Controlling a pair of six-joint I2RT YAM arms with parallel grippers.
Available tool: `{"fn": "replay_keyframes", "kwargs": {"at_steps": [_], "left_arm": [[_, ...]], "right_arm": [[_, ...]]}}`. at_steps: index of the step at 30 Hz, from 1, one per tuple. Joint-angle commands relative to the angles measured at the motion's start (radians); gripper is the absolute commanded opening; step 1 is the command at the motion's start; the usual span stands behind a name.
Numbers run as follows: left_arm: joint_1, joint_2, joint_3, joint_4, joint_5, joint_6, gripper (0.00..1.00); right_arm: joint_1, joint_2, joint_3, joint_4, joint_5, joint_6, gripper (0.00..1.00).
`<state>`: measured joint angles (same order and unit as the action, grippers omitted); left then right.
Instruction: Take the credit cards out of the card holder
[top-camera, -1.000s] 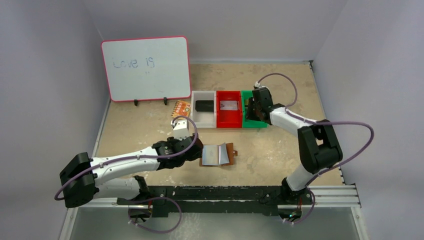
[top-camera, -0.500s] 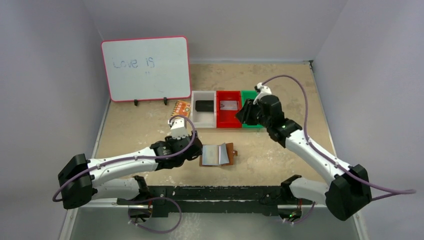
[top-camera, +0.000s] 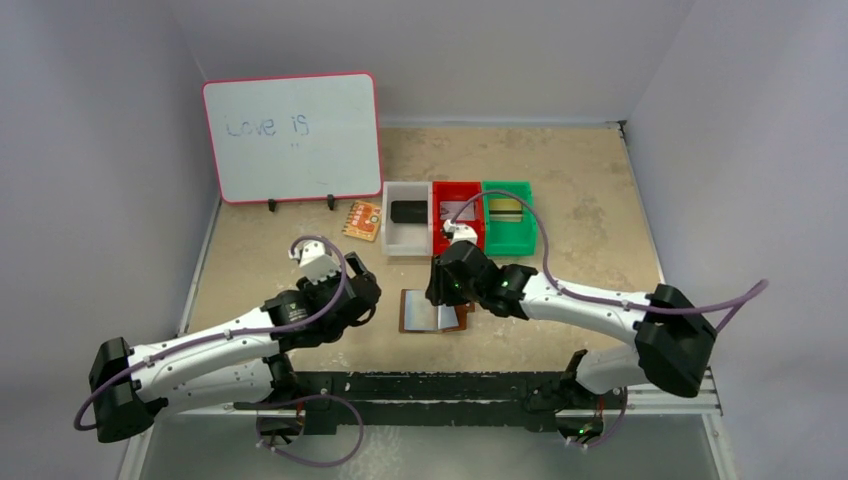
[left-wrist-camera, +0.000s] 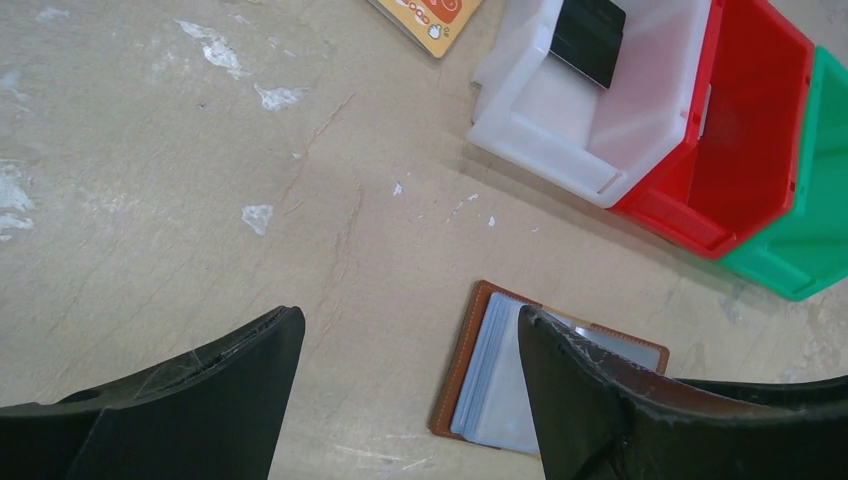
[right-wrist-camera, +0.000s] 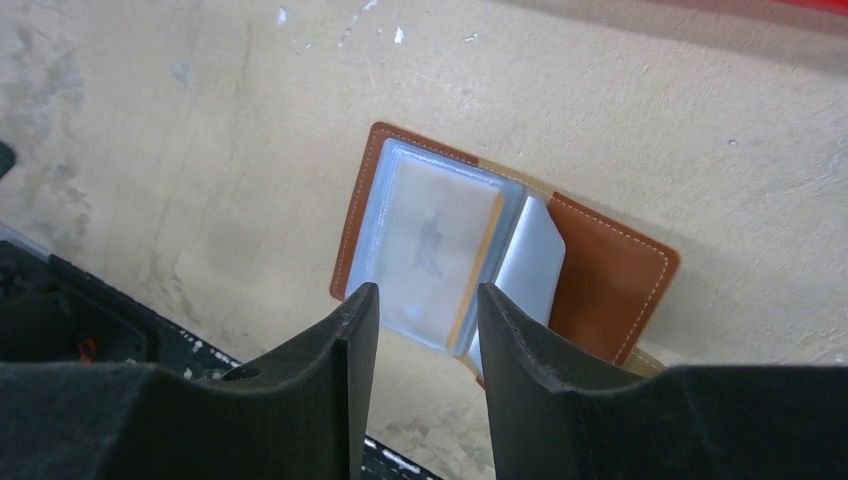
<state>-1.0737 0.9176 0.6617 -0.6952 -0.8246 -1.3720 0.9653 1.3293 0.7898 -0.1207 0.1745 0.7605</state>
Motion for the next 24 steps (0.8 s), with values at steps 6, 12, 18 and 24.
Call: {"fn": "replay_keyframes", "kwargs": {"at_steps": [6,12,18,24], "left_arm": [[0.004,-0.008,-0.008,-0.051,-0.045,-0.077,0.77],[0.005,-0.025,-0.003,-0.067,-0.053,-0.072,0.77],[0.005,-0.041,-0.002,-0.082,-0.065,-0.079,0.76],[0.005,-0.042,-0.005,-0.080,-0.063,-0.081,0.76]], "right_arm": [[0.151,0.240,0.232,-0.181,0.203,0.117,0.51],[0.168,0.322,0.283,-0.248,0.252,0.158,0.56],[0.167,0.357,0.266,-0.271,0.214,0.189,0.63],[0.167,0.373,0.264,-0.206,0.162,0.161,0.66]]}}
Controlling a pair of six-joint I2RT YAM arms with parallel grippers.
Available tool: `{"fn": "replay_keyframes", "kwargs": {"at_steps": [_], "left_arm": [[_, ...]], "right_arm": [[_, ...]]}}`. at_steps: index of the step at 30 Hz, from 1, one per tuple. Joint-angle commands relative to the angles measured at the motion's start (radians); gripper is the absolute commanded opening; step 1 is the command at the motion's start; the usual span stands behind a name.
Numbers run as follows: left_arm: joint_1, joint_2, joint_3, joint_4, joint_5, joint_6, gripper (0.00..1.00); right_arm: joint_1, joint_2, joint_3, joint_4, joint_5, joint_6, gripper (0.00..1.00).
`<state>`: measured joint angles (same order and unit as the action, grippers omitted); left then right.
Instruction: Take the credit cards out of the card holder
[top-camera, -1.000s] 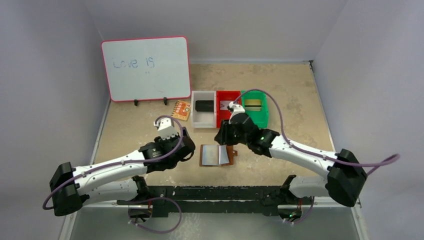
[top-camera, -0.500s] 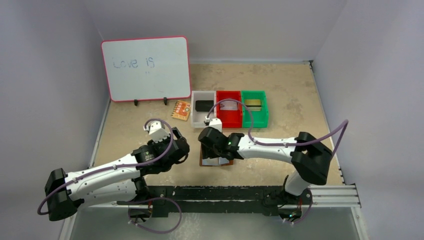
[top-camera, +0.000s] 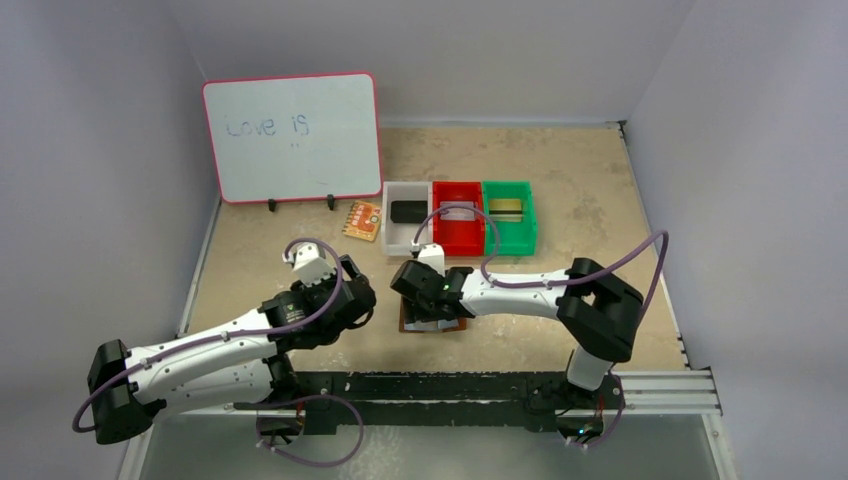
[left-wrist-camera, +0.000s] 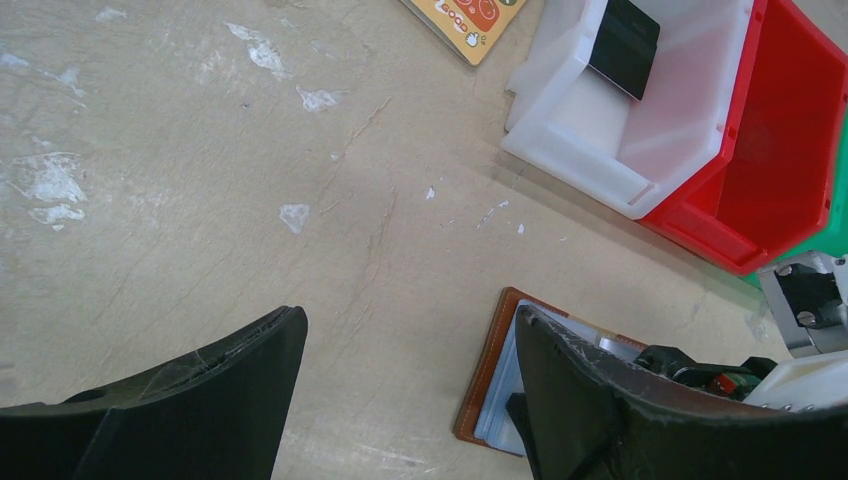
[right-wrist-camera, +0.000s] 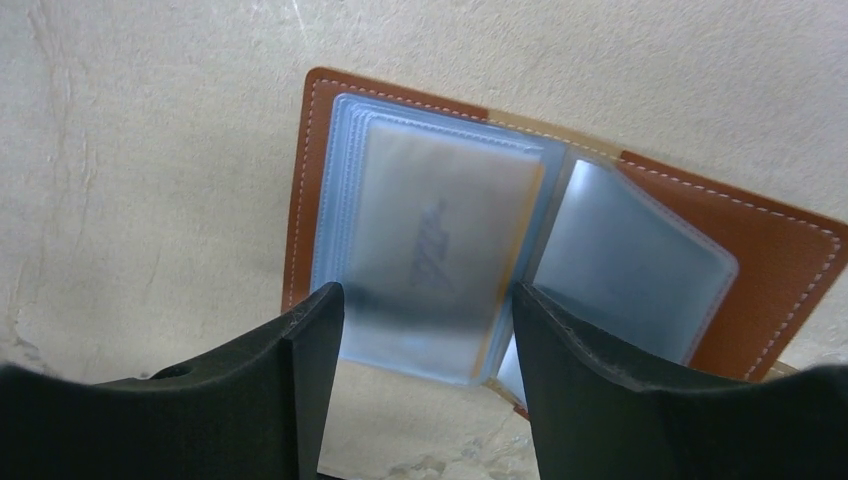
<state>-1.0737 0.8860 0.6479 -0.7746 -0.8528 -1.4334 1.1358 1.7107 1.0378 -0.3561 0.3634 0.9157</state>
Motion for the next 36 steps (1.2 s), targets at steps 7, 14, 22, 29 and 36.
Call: {"fn": "replay_keyframes", "kwargs": {"at_steps": [7,14,22,29,36], "left_arm": [[0.004,-0.007,0.012,-0.002,-0.034,-0.020,0.76],[0.005,0.003,0.006,0.016,-0.024,-0.011,0.76],[0.005,0.029,0.010,0.022,-0.011,-0.001,0.76],[0.005,0.003,0.010,0.001,-0.035,-0.021,0.75],[0.005,-0.039,0.005,-0.015,-0.062,-0.053,0.75]], "right_arm": [[-0.007,0.017,0.017,0.032,-0.021,0.008,0.57],[-0.015,0.009,-0.005,0.058,-0.029,0.016,0.36],[-0.029,-0.001,-0.024,0.077,-0.044,0.021,0.29],[-0.032,-0.016,-0.004,0.048,-0.007,0.044,0.72],[-0.041,0.026,0.061,0.008,0.025,0.027,0.73]]}}
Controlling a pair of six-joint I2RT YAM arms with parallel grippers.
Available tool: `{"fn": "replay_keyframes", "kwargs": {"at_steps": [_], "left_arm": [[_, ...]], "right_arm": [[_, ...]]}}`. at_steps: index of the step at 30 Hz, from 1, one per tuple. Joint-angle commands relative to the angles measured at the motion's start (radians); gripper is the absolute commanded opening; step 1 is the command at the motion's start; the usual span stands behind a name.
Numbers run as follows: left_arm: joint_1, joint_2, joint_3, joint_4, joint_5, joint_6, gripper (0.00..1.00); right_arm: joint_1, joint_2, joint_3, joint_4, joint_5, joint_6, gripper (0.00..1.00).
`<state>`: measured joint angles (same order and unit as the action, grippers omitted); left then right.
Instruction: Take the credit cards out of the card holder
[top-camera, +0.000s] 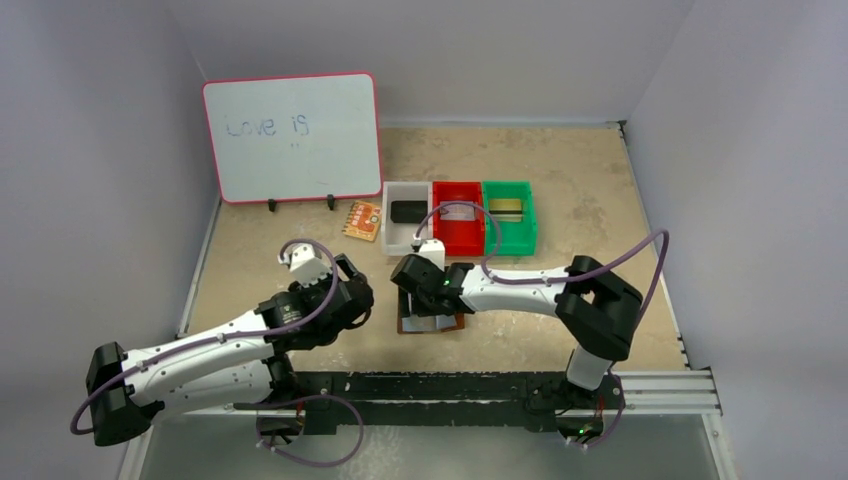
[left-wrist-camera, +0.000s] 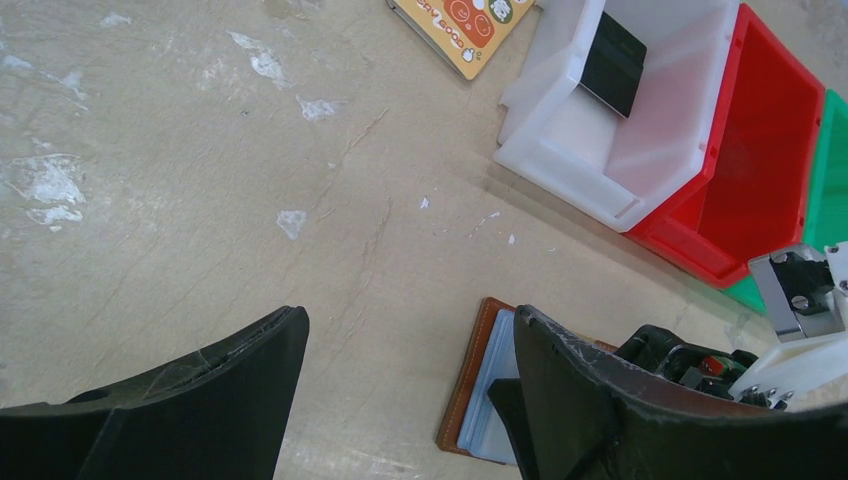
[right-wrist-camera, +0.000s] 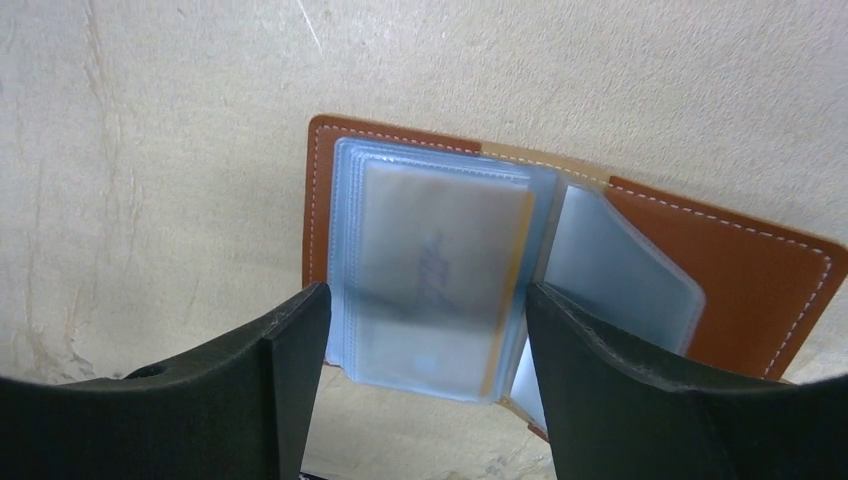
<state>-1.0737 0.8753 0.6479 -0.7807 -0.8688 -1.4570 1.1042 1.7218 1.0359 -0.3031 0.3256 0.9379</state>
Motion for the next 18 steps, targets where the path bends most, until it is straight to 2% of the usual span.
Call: {"fn": "replay_keyframes", "kwargs": {"at_steps": [1,10,16,18], "left_arm": [[0.004,-0.031,0.003,-0.013,-0.045,-0.031,0.75],[0.005,-0.047,-0.012,-0.017,-0.031,-0.030,0.75],[0.005,-0.041,-0.011,-0.010,-0.024,-0.026,0.75],[0.004,-0.039,-0.011,-0.006,-0.020,-0.023,0.75]], "right_arm": [[-0.012,0.023,0.071,-0.051,0.070,0.005,0.73],[-0.016,0.078,0.073,-0.074,0.086,0.024,0.65],[-0.018,0.051,0.051,-0.045,0.069,0.023,0.52],[-0.024,0.028,0.032,-0.008,0.044,0.020,0.51]]}}
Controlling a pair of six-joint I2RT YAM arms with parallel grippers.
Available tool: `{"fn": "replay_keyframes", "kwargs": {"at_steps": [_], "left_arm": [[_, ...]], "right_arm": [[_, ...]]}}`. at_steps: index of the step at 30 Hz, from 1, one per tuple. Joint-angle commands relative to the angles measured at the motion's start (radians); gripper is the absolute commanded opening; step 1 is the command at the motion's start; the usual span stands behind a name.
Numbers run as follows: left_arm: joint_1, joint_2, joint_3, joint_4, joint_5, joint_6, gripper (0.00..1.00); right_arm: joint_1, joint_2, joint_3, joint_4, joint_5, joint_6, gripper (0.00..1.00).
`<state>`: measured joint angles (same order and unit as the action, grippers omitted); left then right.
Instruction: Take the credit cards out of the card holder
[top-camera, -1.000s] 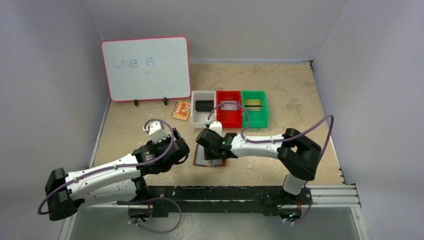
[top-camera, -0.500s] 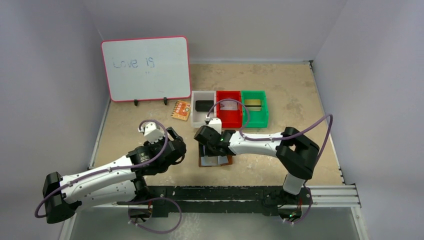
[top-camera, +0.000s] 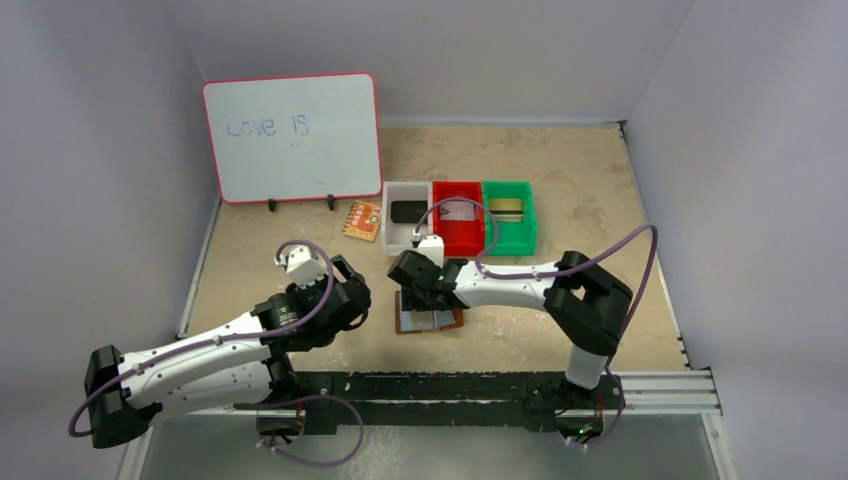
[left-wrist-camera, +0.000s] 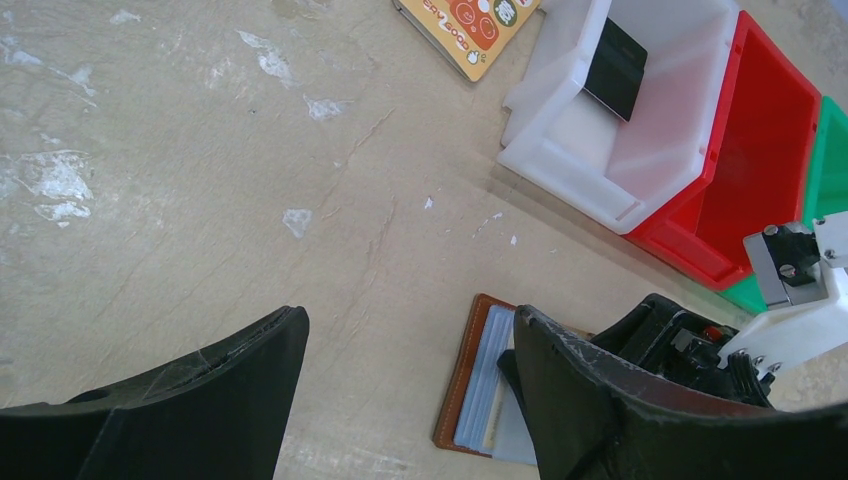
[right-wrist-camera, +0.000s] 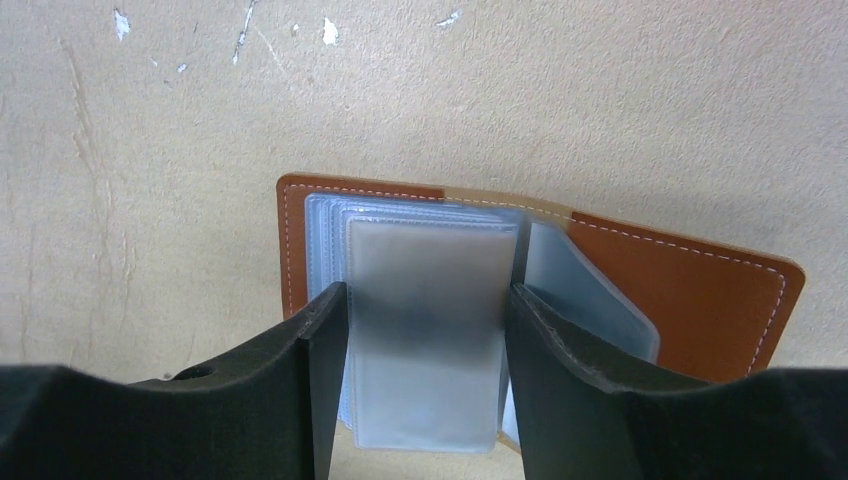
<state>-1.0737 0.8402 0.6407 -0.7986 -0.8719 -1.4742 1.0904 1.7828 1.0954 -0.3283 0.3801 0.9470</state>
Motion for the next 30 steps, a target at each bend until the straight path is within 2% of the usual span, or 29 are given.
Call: {"fn": "replay_keyframes", "kwargs": {"at_steps": [1,3,9,16,19,30], "left_arm": [[0.004,-0.003,-0.004,0.014,-0.015,-0.003,0.75],[0.005,0.002,-0.003,0.020,-0.011,0.002,0.75],[0.006,0.023,-0.003,0.042,0.004,0.017,0.75],[0.004,0.052,-0.001,0.092,0.028,0.061,0.75],[0.006,0.086,-0.010,0.210,0.095,0.167,0.76],[0.004,0.361,0.071,0.510,0.390,0.351,0.77]], "right_arm": [[-0.015,-0.045,-0.040,0.037,-0.028,0.009,0.52],[-0.035,-0.070,-0.073,0.085,-0.069,0.009,0.55],[-0.113,-0.138,-0.200,0.220,-0.190,0.001,0.52],[-0.121,-0.151,-0.217,0.231,-0.197,0.009,0.42],[-0.127,-0.171,-0.238,0.251,-0.206,0.021,0.39],[-0.223,-0.286,-0.421,0.436,-0.327,0.059,0.41]]}}
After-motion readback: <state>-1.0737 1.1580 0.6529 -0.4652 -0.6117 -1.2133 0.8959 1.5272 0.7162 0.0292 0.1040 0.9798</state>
